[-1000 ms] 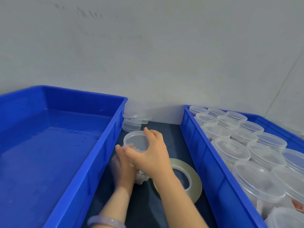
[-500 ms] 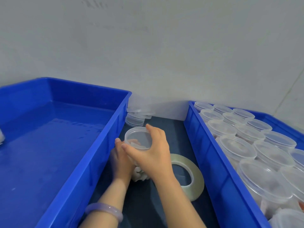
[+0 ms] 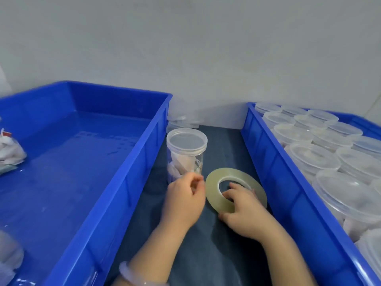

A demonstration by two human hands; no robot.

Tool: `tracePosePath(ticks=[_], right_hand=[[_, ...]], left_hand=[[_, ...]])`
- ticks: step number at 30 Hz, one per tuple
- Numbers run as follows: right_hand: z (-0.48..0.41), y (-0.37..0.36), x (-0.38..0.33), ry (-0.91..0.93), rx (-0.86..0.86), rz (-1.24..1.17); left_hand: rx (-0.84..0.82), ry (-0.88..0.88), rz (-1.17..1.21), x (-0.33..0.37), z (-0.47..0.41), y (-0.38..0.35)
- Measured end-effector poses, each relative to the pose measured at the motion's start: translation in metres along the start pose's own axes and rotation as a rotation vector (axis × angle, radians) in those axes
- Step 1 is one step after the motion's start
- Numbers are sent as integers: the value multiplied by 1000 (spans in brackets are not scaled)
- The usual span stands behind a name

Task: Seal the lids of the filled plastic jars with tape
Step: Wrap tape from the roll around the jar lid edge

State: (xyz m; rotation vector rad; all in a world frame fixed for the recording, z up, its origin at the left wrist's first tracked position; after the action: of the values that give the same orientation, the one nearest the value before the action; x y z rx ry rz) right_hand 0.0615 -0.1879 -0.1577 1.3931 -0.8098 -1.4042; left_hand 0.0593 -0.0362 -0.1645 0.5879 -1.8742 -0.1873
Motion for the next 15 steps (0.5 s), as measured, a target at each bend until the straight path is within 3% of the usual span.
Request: tracePosePath(ticks=[3,5,11,15], right_hand=[[4,4,-3,34,124,-133],[6,4,-4,59,195,-257],[12,12,-12,168,257,-571],[14,13,-17,226,372,-604]], left_hand=[[-289,141,291,1,4,-12],[-338,147,414,3,5,-15],[-173,14,549,14,5,-15],[124,-203,281,18,10,-10]])
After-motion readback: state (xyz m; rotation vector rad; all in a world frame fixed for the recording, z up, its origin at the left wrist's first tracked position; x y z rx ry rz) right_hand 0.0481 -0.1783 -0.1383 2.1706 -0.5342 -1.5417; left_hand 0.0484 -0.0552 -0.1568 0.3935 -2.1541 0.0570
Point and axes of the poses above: each hand's wrist, its own z-axis away from the middle knuckle, its own y-axis out of the back of the hand, x = y × z, the point moved 2 cm from there along -z, towards the middle knuckle, and after that the axes turned 3 degrees about -y, right-handed, at the moved point
